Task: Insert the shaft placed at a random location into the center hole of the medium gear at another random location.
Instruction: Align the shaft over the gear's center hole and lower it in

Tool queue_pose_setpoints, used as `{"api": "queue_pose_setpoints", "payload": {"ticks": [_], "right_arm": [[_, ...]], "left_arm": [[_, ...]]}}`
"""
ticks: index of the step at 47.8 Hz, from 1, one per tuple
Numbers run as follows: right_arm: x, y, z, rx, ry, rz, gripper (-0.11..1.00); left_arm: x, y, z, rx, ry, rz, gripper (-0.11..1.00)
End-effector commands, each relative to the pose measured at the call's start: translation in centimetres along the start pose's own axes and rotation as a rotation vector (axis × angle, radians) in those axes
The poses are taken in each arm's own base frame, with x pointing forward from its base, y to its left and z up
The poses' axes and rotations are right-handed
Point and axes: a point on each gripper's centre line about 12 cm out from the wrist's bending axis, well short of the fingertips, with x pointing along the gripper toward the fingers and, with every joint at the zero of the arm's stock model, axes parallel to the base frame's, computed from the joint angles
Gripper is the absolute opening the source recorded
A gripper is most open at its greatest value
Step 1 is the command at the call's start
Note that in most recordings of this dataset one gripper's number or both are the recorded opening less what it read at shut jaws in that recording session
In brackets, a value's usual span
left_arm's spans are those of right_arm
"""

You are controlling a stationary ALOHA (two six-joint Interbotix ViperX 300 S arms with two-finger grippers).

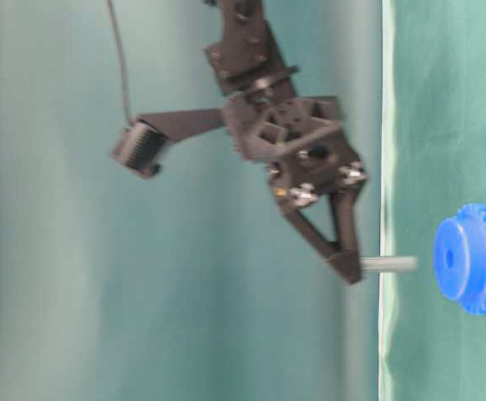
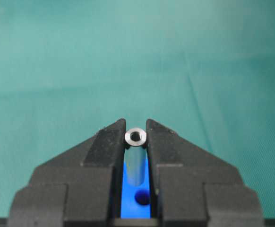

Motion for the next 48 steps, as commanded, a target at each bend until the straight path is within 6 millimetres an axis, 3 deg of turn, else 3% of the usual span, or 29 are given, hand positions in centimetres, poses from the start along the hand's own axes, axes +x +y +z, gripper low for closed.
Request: {"api": "queue_pose_setpoints", "payload": {"ticks": [1,16,48], "right_arm": [[-0.8,0.0,2.2,-0.029,-0.055,0.001,0.13],[-0.6,-0.3,1.8,-0.036,-0.049,-0.006,0.13],[1.9,-0.7,-2.6,-0.006,0.027,-0.025,0.13]], "left_arm": [[0.2,0.0,0.5,0.000,-0.012,-0.002,0.00],[0.2,-0.1,0.5,0.001,-0.014,-0.003,0.00],[0.2,-0.1,0.5,0.003,-0.014,-0.003,0.00]]}}
